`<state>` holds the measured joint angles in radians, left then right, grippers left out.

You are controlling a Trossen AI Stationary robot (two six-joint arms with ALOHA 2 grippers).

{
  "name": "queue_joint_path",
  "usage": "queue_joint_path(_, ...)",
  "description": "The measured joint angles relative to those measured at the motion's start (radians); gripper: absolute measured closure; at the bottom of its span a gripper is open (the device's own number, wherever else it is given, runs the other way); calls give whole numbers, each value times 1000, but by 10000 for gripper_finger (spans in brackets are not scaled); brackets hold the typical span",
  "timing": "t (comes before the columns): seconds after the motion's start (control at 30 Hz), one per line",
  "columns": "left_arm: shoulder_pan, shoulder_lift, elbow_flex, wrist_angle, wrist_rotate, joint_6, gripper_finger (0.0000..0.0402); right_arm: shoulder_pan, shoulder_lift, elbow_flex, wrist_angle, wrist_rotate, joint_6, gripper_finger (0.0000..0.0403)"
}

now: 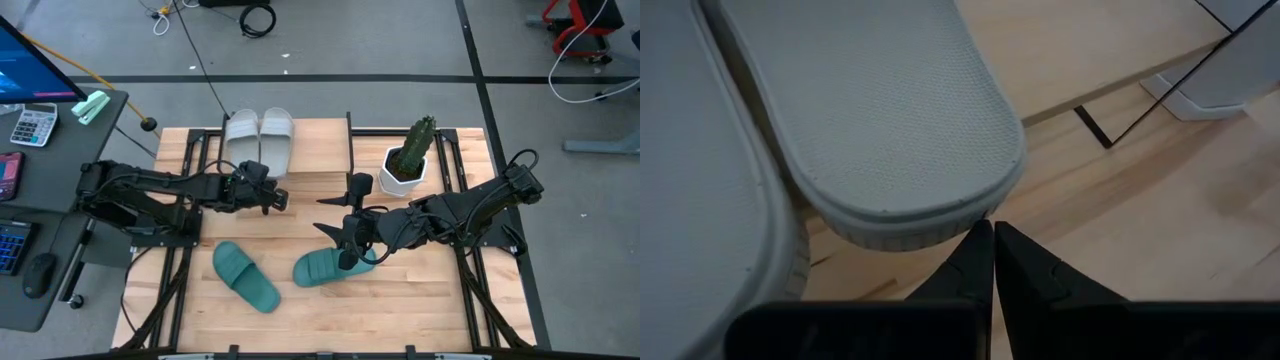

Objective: Pick and place slides into the shelf
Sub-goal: Put the gray slipper on the shelf, then put the right green slipper on the shelf

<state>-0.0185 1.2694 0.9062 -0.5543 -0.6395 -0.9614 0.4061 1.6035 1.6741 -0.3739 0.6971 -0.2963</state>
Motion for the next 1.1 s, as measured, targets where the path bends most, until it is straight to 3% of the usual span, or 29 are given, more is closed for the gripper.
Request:
queue_joint_path(0.43, -31, -10, 0, 2, 13, 8, 387, 0, 0, 0, -54, 0, 37, 163)
queue_joint_path(0.67, -48, -80, -1, 6, 19, 16, 382, 3, 0, 0, -78, -33, 61, 163)
queue_joint_path(0.83, -138, -178, 1, -47, 75, -35, 388, 29, 0, 0, -187, -52, 134, 163)
queue_joint_path(1.1, -363, -251, 0, -106, 150, -157, 389, 67, -1, -26, -475, -121, 420, 163)
